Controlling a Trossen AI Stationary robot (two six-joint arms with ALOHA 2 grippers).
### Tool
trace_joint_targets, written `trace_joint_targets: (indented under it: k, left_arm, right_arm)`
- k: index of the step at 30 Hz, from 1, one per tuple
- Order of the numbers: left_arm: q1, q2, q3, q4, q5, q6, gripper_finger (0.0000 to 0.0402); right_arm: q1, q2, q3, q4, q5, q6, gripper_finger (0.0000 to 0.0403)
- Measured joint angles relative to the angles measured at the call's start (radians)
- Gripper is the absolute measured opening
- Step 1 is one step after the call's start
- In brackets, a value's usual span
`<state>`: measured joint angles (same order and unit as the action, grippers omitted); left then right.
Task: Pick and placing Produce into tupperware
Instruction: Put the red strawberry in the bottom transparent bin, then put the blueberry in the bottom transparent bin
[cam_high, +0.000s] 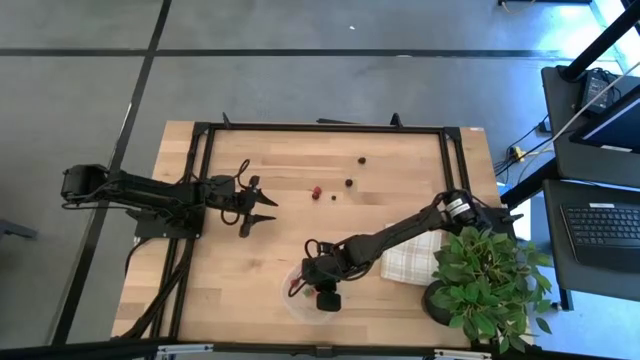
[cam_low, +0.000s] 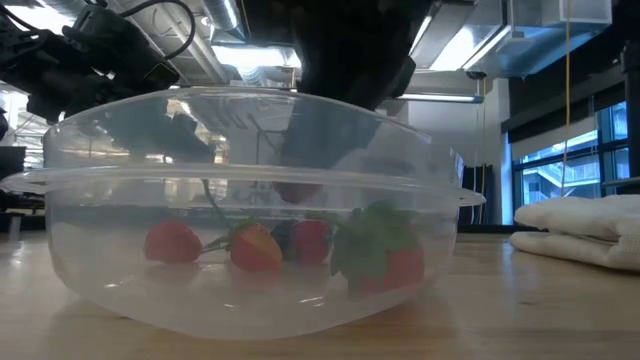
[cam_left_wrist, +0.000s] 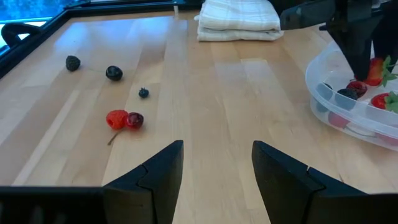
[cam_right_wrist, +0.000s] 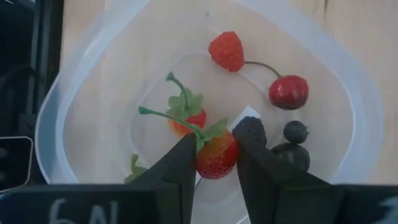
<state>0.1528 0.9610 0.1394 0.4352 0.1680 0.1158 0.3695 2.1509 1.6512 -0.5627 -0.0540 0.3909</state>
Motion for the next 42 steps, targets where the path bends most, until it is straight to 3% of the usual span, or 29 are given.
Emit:
trace_joint_targets:
  k: [12,32,42]
  left_arm:
    - [0.0,0.0,0.0,0.0,0.0,0.0,0.0185]
    - [0.0,0.0,0.0,0.0,0.0,0.0,0.0185]
    - [0.0,0.0,0.0,-0.005,0.001,0.0,0.0185]
  right_arm:
    - [-0.001,0.0,0.0,0.027,0.0,0.024,0.0139]
    - [-0.069,-0.033,0.0,-0.062,-0.004,0.027,0.0145]
    - [-0.145,-0.114,0.0,-0.165,-0.035,-0.068,0.0238]
